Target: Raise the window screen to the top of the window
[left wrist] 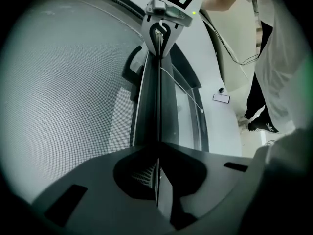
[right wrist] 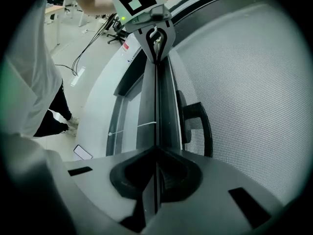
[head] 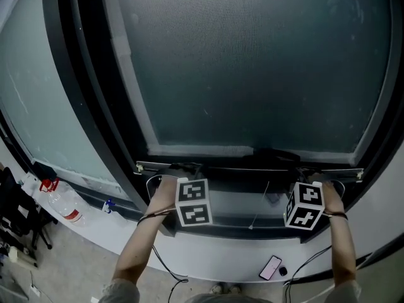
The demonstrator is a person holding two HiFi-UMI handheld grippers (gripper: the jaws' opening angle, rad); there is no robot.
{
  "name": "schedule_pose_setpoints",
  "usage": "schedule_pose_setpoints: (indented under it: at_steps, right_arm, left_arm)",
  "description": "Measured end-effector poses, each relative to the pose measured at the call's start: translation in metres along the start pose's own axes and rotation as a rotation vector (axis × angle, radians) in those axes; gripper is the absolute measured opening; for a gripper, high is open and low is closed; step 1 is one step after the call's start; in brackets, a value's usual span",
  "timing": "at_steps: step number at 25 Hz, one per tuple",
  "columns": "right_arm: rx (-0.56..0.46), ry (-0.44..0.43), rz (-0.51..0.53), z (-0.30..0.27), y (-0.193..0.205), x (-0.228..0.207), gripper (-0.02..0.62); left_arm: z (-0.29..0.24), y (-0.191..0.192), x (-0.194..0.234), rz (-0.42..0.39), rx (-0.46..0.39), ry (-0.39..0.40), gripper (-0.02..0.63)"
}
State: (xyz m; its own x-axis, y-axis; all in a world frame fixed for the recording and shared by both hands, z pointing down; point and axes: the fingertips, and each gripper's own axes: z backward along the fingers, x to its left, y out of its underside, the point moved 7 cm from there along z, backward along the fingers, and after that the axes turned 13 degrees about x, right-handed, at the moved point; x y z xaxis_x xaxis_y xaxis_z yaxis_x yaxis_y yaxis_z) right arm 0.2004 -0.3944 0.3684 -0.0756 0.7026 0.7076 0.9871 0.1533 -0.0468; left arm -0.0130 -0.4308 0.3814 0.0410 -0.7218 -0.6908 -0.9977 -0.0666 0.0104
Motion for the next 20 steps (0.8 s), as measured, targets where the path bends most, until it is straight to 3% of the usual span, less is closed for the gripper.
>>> schedule_pose_setpoints:
  at_steps: [3, 11, 16, 20]
  right_arm:
    - [-0.016, 0.014, -0.015, -0.002, 0.001, 0.002, 0.02]
    - [-0.032, -0.038, -0.002, 0.004, 0.003, 0.0, 0.02]
    - [-0.069, 0.009, -0.03, 0.026, 0.007, -0.017, 0.02]
    - [-0.047, 0.057, -0.01, 0.029, 0.006, -0.021, 0.02]
  left_arm:
    - [-0.002, 0.001, 0.0, 0.032, -0.013, 0.012, 0.021]
    - [0.005, 0.002, -0.001, 0.012, -0.042, 0.028, 0.02]
    - [0.027, 0.005, 0.016, 0.025, -0.076, -0.012, 0.021]
    - [0.032, 0.003, 0.019, 0.017, -0.048, -0.071, 0.021]
